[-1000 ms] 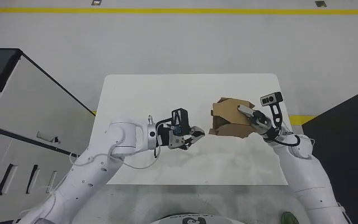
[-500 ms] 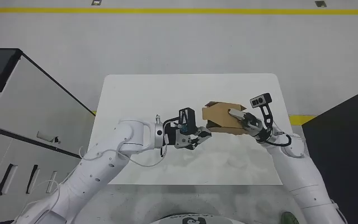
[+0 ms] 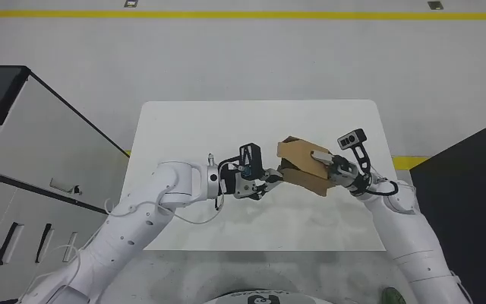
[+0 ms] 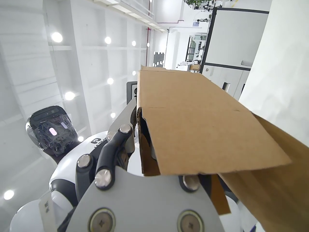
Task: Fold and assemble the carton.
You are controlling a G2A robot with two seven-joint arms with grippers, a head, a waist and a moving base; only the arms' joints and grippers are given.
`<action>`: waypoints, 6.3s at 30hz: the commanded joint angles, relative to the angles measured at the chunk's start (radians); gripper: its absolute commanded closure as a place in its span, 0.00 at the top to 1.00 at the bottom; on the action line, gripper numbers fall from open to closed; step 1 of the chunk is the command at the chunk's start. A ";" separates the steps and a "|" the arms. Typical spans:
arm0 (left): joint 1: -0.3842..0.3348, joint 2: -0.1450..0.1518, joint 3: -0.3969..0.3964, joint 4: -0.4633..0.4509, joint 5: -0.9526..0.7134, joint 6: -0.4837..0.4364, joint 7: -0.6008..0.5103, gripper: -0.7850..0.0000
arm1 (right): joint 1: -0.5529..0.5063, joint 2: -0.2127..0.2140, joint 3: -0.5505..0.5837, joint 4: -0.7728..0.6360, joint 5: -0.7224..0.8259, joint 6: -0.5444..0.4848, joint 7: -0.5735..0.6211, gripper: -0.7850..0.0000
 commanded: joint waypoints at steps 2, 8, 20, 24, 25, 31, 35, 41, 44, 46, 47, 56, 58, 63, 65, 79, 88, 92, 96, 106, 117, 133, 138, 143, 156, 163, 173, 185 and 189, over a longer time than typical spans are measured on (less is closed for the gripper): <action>-0.003 -0.001 0.003 0.005 -0.001 -0.004 0.000 0.00 | 0.001 -0.001 -0.003 0.000 0.000 0.007 0.005 0.00; -0.009 -0.004 0.008 0.013 -0.002 -0.008 0.005 0.00 | 0.008 -0.002 -0.010 0.004 -0.010 0.026 0.027 0.00; -0.009 -0.007 0.010 0.017 0.003 -0.001 0.003 0.00 | 0.023 -0.003 -0.019 0.017 -0.019 0.050 0.071 0.00; -0.008 -0.007 0.009 0.013 0.004 0.001 0.001 0.00 | 0.021 -0.004 -0.010 0.020 -0.012 0.027 0.052 0.00; -0.007 -0.007 0.008 0.011 0.005 0.001 -0.001 0.00 | 0.020 -0.004 -0.007 0.020 -0.012 0.022 0.047 0.00; 0.000 -0.004 -0.006 0.002 0.004 0.002 -0.010 0.00 | 0.014 -0.004 0.014 0.021 -0.009 0.004 0.019 0.00; 0.010 0.000 -0.021 0.001 0.008 0.005 -0.017 0.00 | 0.010 -0.003 0.024 0.017 -0.007 0.004 0.017 0.00; 0.031 0.008 -0.056 0.008 0.034 0.031 -0.032 0.00 | 0.008 -0.002 0.029 0.010 0.001 0.016 0.053 0.00; 0.041 0.011 -0.069 0.007 0.042 0.037 -0.028 0.00 | 0.006 -0.003 0.028 0.008 0.001 0.018 0.066 0.00; 0.046 0.012 -0.072 0.005 0.045 0.036 -0.024 0.00 | 0.005 -0.003 0.025 0.007 -0.002 0.020 0.072 0.00; 0.046 0.012 -0.072 0.002 0.045 0.035 -0.021 0.00 | 0.004 -0.003 0.024 0.007 -0.003 0.022 0.074 0.00; 0.030 0.002 -0.034 0.002 0.037 0.019 -0.007 0.00 | 0.004 -0.006 0.004 -0.004 -0.020 0.023 0.074 0.00; 0.024 0.000 -0.026 0.005 0.036 0.019 -0.005 0.00 | 0.005 -0.007 -0.002 -0.006 -0.026 0.025 0.077 0.00; 0.014 -0.003 -0.019 0.013 0.036 0.019 -0.002 0.00 | 0.007 -0.009 -0.011 -0.006 -0.030 0.023 0.081 0.00; 0.013 -0.004 -0.019 0.015 0.036 0.017 -0.001 0.00 | 0.008 -0.009 -0.011 -0.004 -0.033 0.023 0.081 0.00; 0.014 -0.006 -0.018 0.015 0.033 0.018 -0.003 0.00 | 0.006 -0.009 -0.010 -0.005 -0.021 0.020 0.130 0.00; 0.016 -0.007 -0.017 0.008 0.034 0.017 -0.003 0.00 | 0.003 -0.008 -0.005 -0.008 -0.020 0.013 0.138 0.00; 0.016 -0.007 -0.016 0.008 0.034 0.015 -0.004 0.00 | -0.001 -0.011 -0.013 -0.016 -0.024 0.005 0.108 0.00; 0.016 -0.008 -0.015 0.009 0.032 0.015 -0.002 0.00 | -0.004 -0.015 -0.027 -0.025 -0.023 -0.002 0.078 0.00; 0.016 -0.009 -0.018 0.010 0.034 0.015 -0.001 0.00 | 0.003 -0.021 -0.056 -0.035 -0.042 -0.004 0.054 0.00; 0.028 -0.005 -0.036 -0.015 0.037 0.019 -0.002 0.00 | -0.009 -0.017 -0.017 -0.031 -0.033 -0.019 0.052 0.00; 0.052 -0.001 -0.048 -0.049 0.041 0.017 0.003 0.00 | -0.038 -0.015 0.008 -0.055 -0.020 -0.017 0.054 0.00; 0.048 -0.004 -0.036 -0.049 0.040 0.013 0.006 0.00 | -0.040 -0.017 -0.006 -0.069 -0.019 -0.013 0.057 0.00; 0.043 -0.007 -0.021 -0.049 0.039 0.010 0.007 0.00 | -0.041 -0.020 -0.018 -0.076 -0.019 -0.014 0.054 0.00; 0.060 0.000 -0.058 -0.067 0.042 0.025 0.005 0.00 | -0.059 -0.017 0.011 -0.077 -0.022 -0.024 0.049 0.00; 0.090 0.011 -0.111 -0.099 0.037 0.020 0.017 0.00 | -0.075 -0.013 0.054 -0.073 0.004 -0.039 0.042 0.00; 0.101 0.013 -0.122 -0.110 0.049 0.023 0.033 0.00 | -0.077 -0.014 0.059 -0.076 0.022 -0.040 0.024 0.00; 0.105 0.007 -0.106 -0.145 0.063 0.044 0.076 0.00 | -0.072 -0.027 0.040 -0.034 0.118 -0.014 -0.031 0.00; 0.109 0.006 -0.102 -0.160 0.071 0.056 0.079 0.00 | -0.074 -0.027 0.038 -0.040 0.106 -0.010 -0.052 0.00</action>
